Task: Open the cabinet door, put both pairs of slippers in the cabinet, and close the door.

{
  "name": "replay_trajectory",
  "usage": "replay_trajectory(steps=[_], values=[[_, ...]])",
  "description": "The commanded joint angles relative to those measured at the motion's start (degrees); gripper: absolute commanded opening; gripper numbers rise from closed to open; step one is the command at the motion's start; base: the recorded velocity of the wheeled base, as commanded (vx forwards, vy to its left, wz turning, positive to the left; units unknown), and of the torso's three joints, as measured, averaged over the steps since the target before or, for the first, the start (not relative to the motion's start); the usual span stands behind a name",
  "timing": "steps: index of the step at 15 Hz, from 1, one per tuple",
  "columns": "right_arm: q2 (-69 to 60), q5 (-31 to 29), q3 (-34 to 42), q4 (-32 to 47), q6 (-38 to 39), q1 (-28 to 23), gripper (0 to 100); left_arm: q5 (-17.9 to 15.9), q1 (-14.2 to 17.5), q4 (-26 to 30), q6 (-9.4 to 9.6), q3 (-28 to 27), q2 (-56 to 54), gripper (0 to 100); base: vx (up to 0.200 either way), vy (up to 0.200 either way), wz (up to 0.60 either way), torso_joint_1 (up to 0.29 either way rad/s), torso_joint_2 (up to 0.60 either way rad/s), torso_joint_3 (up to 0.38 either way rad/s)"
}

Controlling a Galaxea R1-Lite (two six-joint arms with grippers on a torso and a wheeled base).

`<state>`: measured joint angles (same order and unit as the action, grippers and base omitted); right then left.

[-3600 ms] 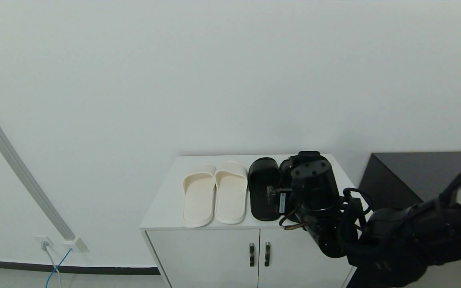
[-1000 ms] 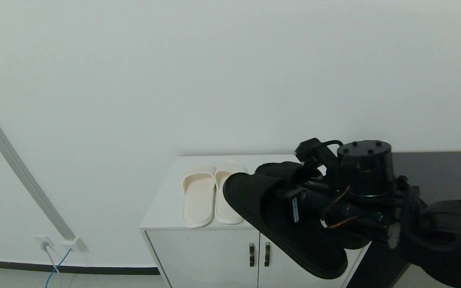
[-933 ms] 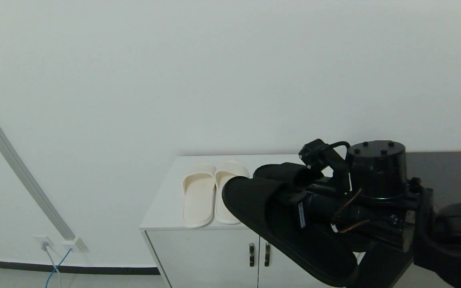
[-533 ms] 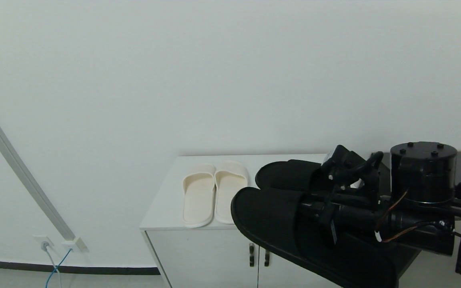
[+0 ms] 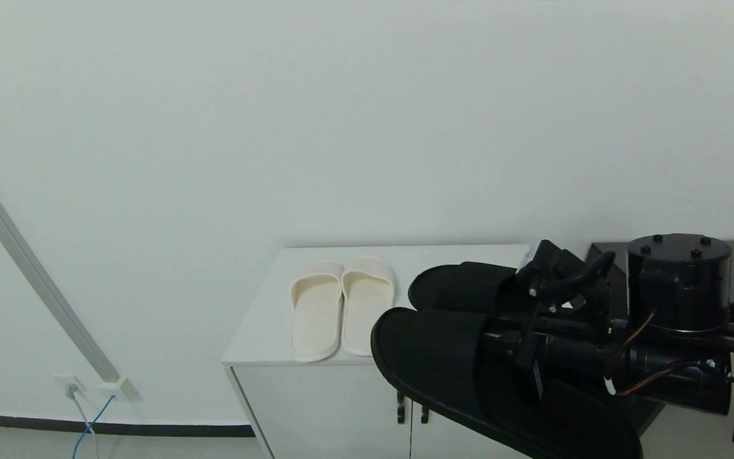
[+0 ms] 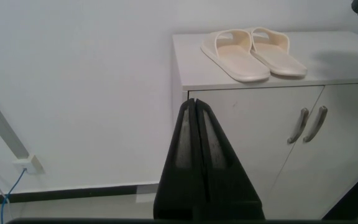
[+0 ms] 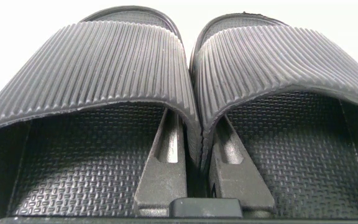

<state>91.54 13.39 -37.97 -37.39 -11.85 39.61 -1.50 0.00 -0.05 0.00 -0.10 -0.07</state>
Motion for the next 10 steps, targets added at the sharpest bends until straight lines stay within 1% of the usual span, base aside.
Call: replay_trajectory(steps=[1,5,10], values=[[0.0,0.0,0.4,-0.1,0.0,0.1,0,0.0,0.1,0.0,0.00,0.0,0.1,0,-0.200,0.000,0.00,0.022,0.00,0.002],[-0.2,0.6,1.2,-0.4,0.2,0.1,0,0.0,0.0,0.0,0.00,0.0,0.1,0,-0.200,0.000,0.00,-0.007,0.00,0.005],[-0.8,0.8,3.7,-1.4,0.2,0.2,0,0.0,0.0,0.0,0.00,0.0,0.1,0,0.000,0.000,0.00,0.000,0.00,0.000]])
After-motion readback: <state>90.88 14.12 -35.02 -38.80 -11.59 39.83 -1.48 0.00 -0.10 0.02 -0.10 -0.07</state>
